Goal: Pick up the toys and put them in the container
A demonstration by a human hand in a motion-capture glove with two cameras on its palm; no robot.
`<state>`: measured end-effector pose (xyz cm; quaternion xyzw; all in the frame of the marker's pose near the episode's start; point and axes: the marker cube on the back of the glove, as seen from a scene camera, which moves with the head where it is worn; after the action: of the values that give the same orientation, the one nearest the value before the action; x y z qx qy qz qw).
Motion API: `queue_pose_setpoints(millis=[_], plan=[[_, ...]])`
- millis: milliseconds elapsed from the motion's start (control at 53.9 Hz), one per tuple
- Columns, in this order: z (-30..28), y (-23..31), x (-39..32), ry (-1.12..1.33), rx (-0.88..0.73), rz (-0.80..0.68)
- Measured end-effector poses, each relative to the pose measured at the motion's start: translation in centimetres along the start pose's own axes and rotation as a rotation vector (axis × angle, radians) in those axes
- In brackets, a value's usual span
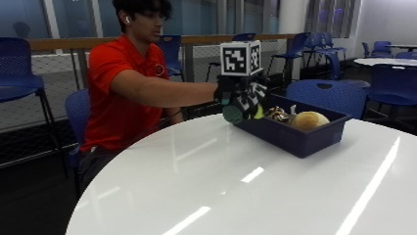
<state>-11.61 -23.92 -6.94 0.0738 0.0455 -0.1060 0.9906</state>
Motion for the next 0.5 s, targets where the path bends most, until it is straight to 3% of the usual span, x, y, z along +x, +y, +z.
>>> queue_pose_setpoints(millis=[204, 334, 501], plan=[[-4.3, -0.3, -7.1, 0.016, 0.035, -0.134], [-5.3, -1.2, -10.9, 0.002, 0.037, -0.132], [-5.6, -1.5, -16.1, -0.017, 0.041, -0.271]])
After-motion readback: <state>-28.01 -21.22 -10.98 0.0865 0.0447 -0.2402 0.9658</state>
